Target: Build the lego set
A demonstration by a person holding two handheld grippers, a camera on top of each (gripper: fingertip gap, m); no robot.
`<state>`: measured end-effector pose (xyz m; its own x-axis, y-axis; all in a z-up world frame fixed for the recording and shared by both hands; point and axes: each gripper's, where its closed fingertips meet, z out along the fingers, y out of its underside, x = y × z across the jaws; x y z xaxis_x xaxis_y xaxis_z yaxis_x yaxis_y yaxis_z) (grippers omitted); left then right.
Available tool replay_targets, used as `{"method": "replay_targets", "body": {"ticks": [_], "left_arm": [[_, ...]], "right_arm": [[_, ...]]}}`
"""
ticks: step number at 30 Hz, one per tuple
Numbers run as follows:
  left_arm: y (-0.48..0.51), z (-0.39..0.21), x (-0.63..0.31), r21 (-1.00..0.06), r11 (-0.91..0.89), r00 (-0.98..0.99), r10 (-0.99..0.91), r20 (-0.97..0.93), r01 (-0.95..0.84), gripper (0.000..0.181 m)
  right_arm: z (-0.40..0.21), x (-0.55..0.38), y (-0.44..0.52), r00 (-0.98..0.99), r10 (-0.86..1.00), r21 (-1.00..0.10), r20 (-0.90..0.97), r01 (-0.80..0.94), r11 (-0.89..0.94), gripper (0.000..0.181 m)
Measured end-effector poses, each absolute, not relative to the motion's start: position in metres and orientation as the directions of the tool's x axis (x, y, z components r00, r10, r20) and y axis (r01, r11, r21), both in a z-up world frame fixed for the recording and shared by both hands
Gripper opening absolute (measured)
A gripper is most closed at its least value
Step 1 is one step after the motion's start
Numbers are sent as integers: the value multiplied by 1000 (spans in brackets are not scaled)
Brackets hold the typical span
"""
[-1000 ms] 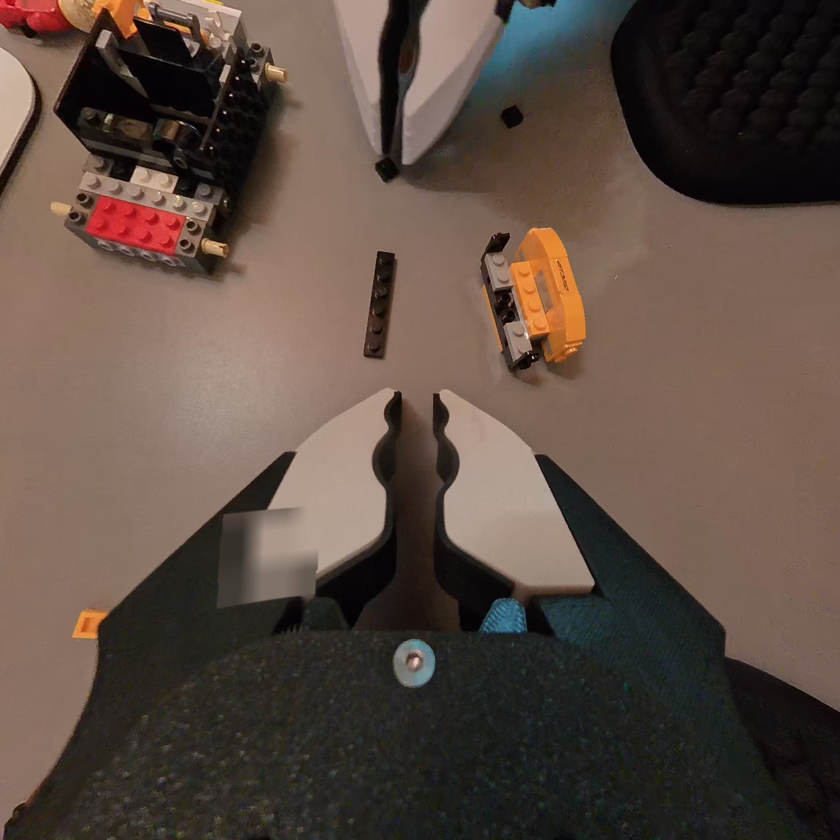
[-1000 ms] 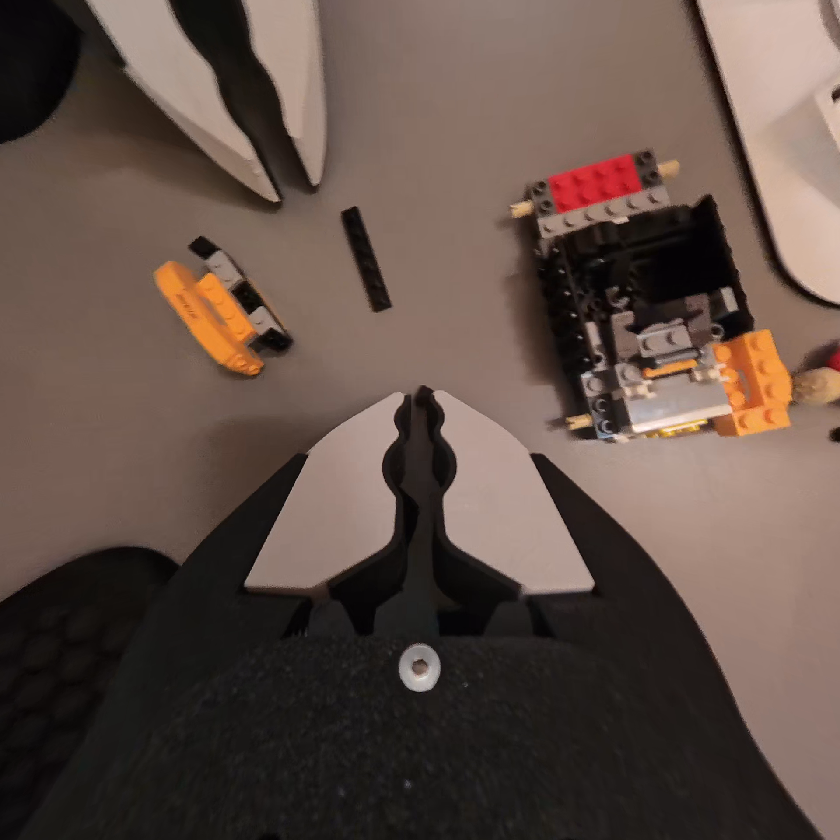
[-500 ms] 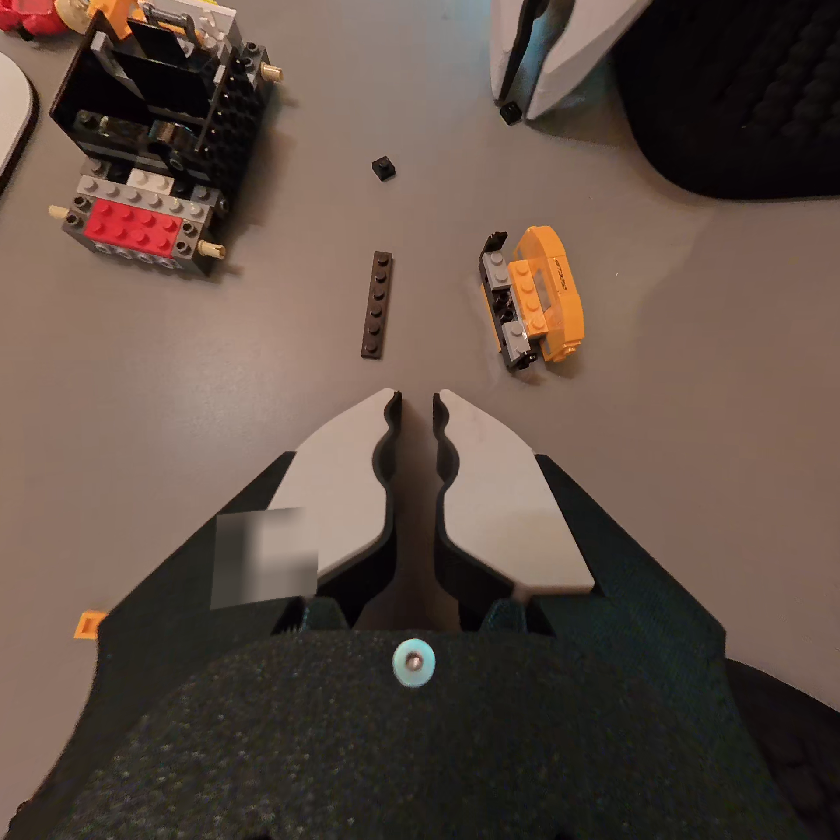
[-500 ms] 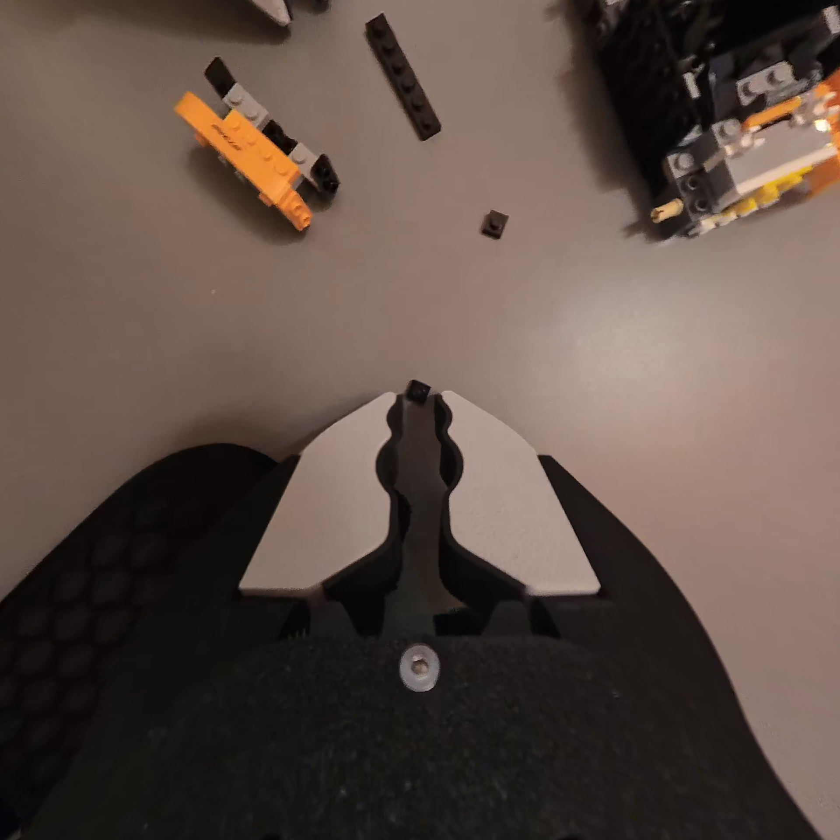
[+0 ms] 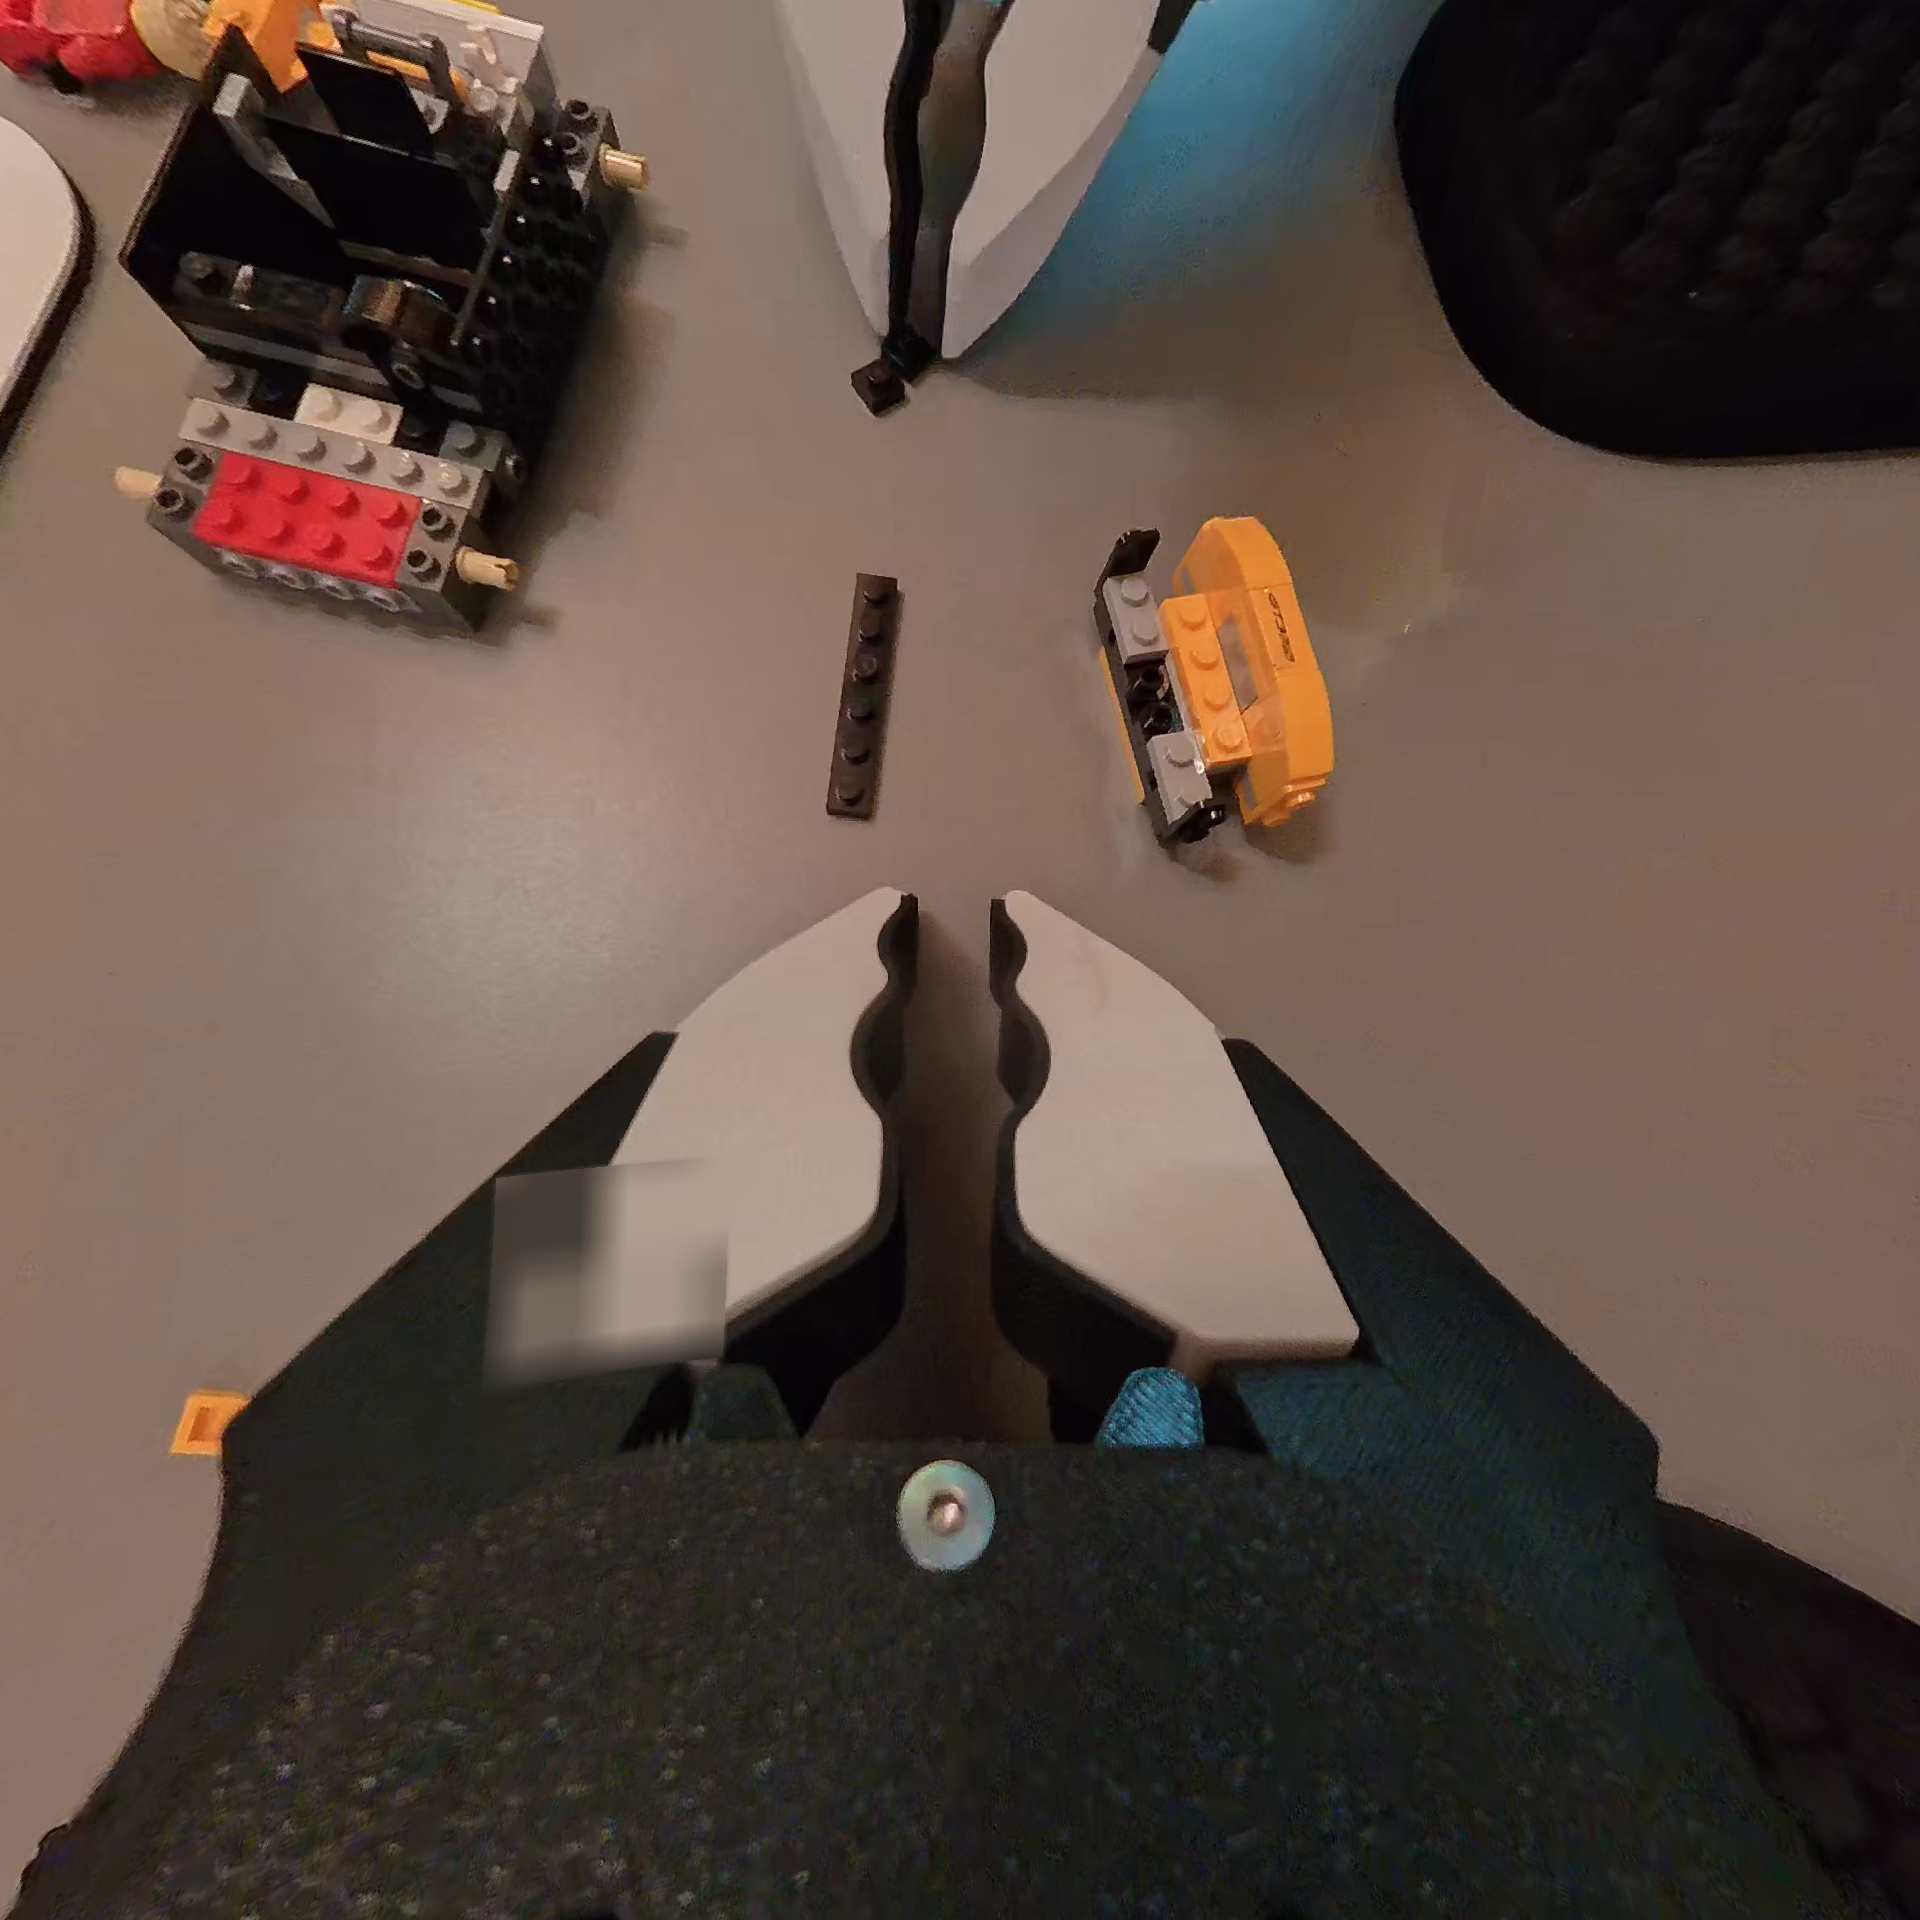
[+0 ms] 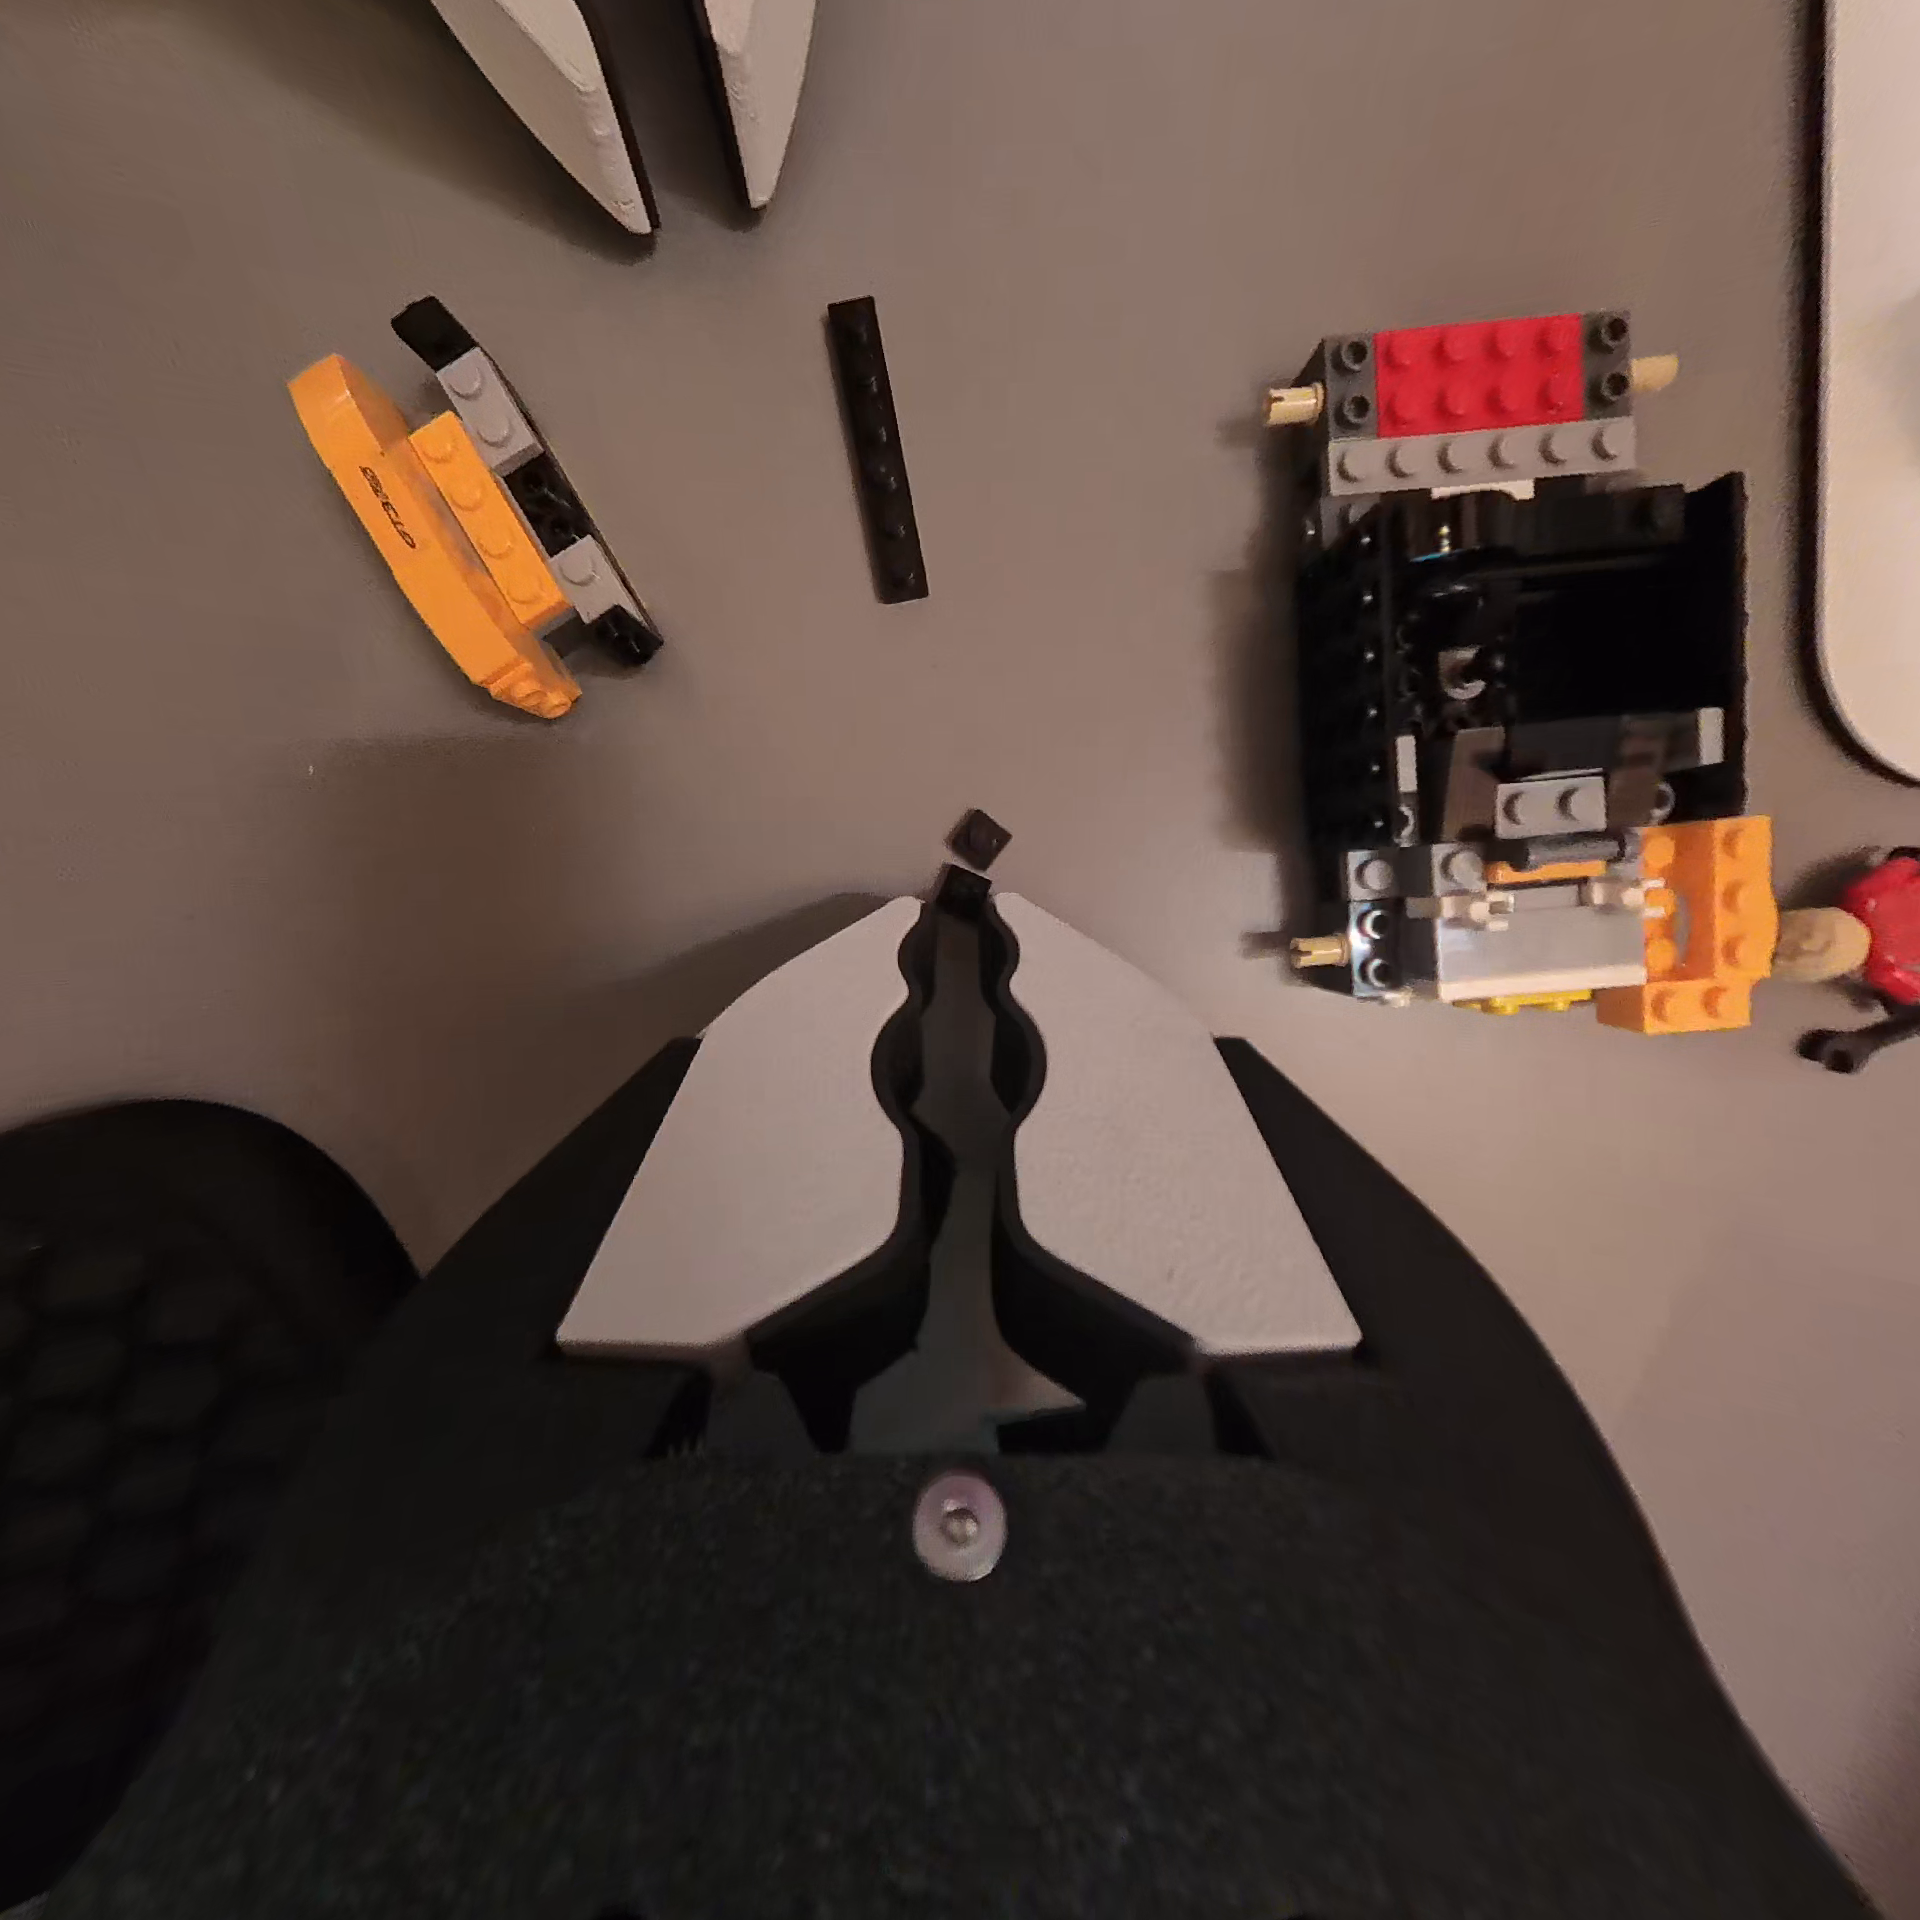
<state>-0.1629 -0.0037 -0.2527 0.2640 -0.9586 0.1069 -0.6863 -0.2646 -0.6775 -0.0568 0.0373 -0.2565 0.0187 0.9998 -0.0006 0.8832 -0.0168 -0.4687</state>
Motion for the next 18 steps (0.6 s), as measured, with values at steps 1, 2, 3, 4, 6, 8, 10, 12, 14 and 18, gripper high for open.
{"method": "replay_targets", "body": {"ticks": [1, 2, 3, 4, 6, 8, 10, 12, 14, 18], "left_arm": [[-4, -253, -163, -678, -266, 264, -958, 109, -685, 13], [-3, -253, -163, -679, -267, 264, -958, 111, -684, 13], [-3, -253, -163, -680, -268, 263, -958, 114, -682, 13], [-3, -253, -163, -681, -268, 263, -958, 114, -682, 13], [-3, -253, -163, -680, -266, 263, -958, 111, -683, 13], [-3, -252, -163, -682, -260, 262, -959, 104, -683, 13], [-2, -251, -163, -686, -255, 263, -960, 95, -682, 12], [-2, -249, -162, -690, -251, 264, -960, 89, -679, 12], [-1, -248, -161, -695, -242, 265, -961, 76, -677, 11], [2, -235, -157, -742, -203, 272, -962, 28, -639, 8]], "right_arm": [[-256, -57, 37, 14, 1000, -466, 4, 885, -11, 7], [-256, -57, 37, 14, 1000, -466, 6, 885, -10, 7], [-256, -58, 37, 15, 1000, -470, 9, 883, -10, 8], [-256, -58, 37, 18, 1000, -475, 9, 880, -11, 9], [-254, -56, 36, 29, 1000, -489, 8, 872, -22, 15], [-245, -54, 36, 63, 998, -531, 14, 846, -46, 18], [-229, -55, 35, 120, 993, -611, 12, 787, -88, 18], [-213, -56, 36, 197, 980, -697, 14, 705, -131, 18], [-197, -59, 37, 279, 960, -782, 11, 601, -166, 18], [-175, -66, 35, 431, 902, -905, -33, 369, -210, 22]]}}
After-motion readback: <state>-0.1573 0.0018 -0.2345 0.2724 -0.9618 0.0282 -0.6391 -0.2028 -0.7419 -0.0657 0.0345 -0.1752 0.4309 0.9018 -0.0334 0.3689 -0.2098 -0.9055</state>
